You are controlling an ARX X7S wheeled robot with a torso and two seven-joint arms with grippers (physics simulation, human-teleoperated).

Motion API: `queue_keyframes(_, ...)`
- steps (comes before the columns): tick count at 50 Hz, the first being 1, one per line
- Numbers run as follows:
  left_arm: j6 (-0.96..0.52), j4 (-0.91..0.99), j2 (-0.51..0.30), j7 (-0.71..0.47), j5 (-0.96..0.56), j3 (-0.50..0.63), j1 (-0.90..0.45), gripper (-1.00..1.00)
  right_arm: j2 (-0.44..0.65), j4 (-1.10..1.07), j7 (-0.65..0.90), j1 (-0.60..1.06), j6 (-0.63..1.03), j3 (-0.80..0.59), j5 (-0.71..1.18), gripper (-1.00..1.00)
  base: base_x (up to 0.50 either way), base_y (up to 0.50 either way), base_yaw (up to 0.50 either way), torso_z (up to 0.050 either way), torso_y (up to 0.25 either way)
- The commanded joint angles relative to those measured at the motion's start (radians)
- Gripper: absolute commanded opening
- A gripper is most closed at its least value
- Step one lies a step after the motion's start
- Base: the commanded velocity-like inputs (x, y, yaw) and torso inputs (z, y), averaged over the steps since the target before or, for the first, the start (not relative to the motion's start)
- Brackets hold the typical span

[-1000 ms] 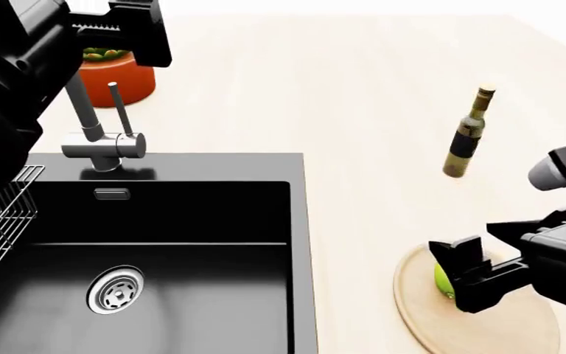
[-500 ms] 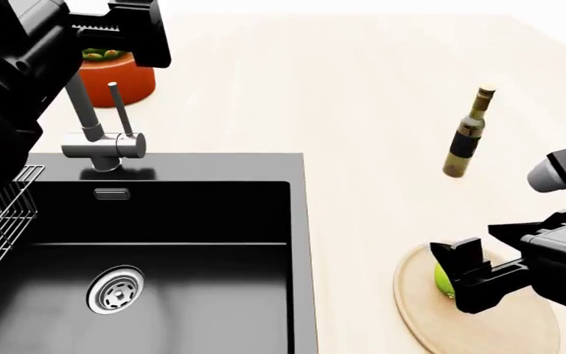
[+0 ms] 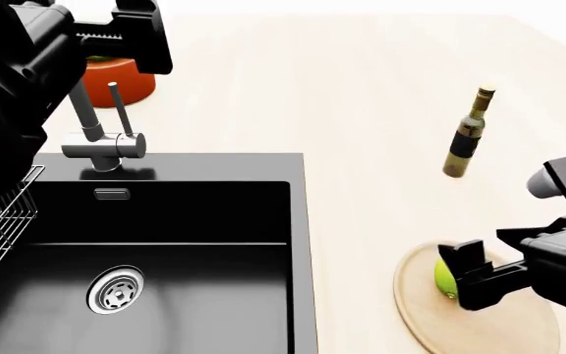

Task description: Pick the lime from the counter and place it in the sink. Then turn on the sink faucet.

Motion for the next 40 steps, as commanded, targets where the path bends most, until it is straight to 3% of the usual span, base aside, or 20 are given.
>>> queue_keyframes(1,0.003,0.002,-0.004,-0.004,-0.006,0.000,0.005,1.00,0.028,-0.006,-0.002,0.033,-0.023,-0.017,0.007,1.00,0.00,0.00,0.00,0.000,0.000)
queue_keyframes(21,0.016,-0.002,-0.010,0.007,0.004,0.005,0.017,1.00,-0.025,-0.040,-0.103,-0.125,-0.015,0.032,-0.133,1.00,0.00,0.00,0.00,0.000,0.000)
queue_keyframes(40,0.025,0.004,-0.015,0.003,0.000,0.005,0.026,1.00,-0.030,-0.045,-0.140,-0.147,-0.033,0.018,-0.173,1.00,0.00,0.00,0.00,0.000,0.000)
